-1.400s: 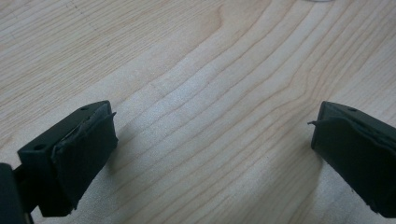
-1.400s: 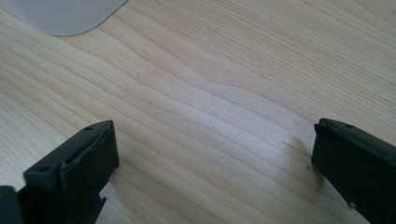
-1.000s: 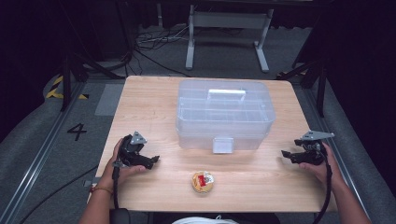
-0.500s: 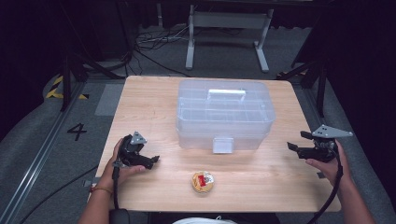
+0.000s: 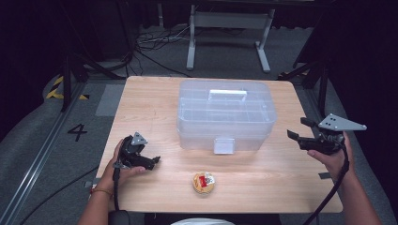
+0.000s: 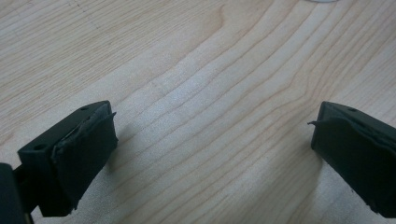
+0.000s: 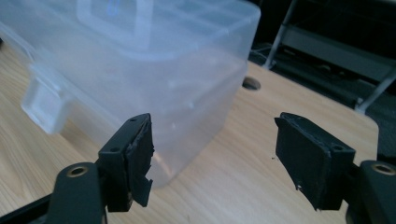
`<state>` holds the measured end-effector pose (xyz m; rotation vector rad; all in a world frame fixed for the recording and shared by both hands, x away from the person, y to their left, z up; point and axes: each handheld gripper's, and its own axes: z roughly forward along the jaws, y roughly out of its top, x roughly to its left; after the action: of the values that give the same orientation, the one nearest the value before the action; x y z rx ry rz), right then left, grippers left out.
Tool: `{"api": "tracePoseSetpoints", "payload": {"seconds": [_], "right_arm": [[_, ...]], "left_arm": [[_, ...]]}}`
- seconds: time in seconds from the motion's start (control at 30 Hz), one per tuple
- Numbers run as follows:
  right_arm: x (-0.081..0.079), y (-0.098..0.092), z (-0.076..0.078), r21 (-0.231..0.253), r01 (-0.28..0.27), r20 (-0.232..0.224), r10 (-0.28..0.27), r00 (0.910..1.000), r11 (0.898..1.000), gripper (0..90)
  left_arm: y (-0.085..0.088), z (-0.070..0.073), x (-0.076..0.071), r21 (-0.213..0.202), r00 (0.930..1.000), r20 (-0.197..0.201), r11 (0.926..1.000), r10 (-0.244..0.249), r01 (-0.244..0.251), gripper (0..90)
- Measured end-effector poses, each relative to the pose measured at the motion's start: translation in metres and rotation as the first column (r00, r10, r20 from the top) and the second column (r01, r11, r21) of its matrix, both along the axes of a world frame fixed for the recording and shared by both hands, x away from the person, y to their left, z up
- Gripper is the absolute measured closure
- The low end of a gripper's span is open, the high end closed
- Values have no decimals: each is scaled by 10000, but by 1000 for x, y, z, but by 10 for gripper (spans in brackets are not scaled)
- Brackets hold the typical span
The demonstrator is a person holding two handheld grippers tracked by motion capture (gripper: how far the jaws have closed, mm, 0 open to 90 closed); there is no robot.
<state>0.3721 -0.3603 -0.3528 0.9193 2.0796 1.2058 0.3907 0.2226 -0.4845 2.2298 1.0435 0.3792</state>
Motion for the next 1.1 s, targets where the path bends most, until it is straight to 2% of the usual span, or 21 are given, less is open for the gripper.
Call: {"api": "tracePoseSetpoints", "payload": {"seconds": [0.07, 0.13, 0.17, 0.27, 0.3, 0.4, 0.57, 0.6, 0.67, 0.73, 0.87, 0.97, 1.1], "right_arm": [[5, 8, 14, -426, -138, 181, 146, 9997, 9990, 282], [11, 18, 29, -596, -270, 290, 287, 9992, 9979, 288], [11, 18, 29, -596, -270, 290, 287, 9992, 9979, 288], [19, 36, 46, -977, -491, 434, 536, 9976, 9940, 296], [24, 45, 53, -1062, -644, 381, 688, 9969, 9923, 303], [37, 67, 62, -1545, -815, 193, 855, 9961, 9846, 312], [58, 100, 63, -2000, -1173, -178, 1161, 9931, 9727, 317], [58, 100, 63, -2000, -1173, -178, 1161, 9931, 9727, 317], [69, 112, 62, -1972, -1332, -437, 1270, 9909, 9713, 325], [76, 120, 60, -2239, -1321, -487, 1243, 9911, 9656, 336], [86, 130, 57, -2413, -1149, -867, 965, 9915, 9636, 382], [90, 137, 55, -2273, -1314, -1015, 1107, 9887, 9649, 394], [94, 148, 53, -2442, -1559, -1207, 1296, 9842, 9571, 421]], "left_arm": [[-1, 0, 0, 1, 10000, -14, 10000, 78, -78, 5], [-2, 0, -1, -6, 9999, 27, 9999, 170, -170, 6], [-2, 0, -1, -6, 9999, 27, 9999, 170, -170, 5], [-4, 0, -1, -70, 9996, -8, 9995, 299, -299, 5], [-4, 0, -1, -53, 9995, -21, 9995, 316, -316, 5], [-4, 0, -1, -13, 9994, 18, 9994, 333, -333, 6], [-4, 0, -1, -5, 9996, 62, 9996, 289, -289, 7], [-4, 0, -1, 5, 9996, 47, 9996, 276, -276, 7], [-4, 0, -1, -45, 9996, -9, 9996, 268, -268, 8], [-4, 0, -1, -45, 9996, -8, 9996, 270, -270, 8], [-4, 0, 0, -24, 9997, 31, 9997, 245, -245, 8], [-4, 0, 0, -14, 9999, 14, 9999, 154, -154, 14], [-5, 2, -2, 45, 9996, -86, 9996, 265, -264, 60]]}}
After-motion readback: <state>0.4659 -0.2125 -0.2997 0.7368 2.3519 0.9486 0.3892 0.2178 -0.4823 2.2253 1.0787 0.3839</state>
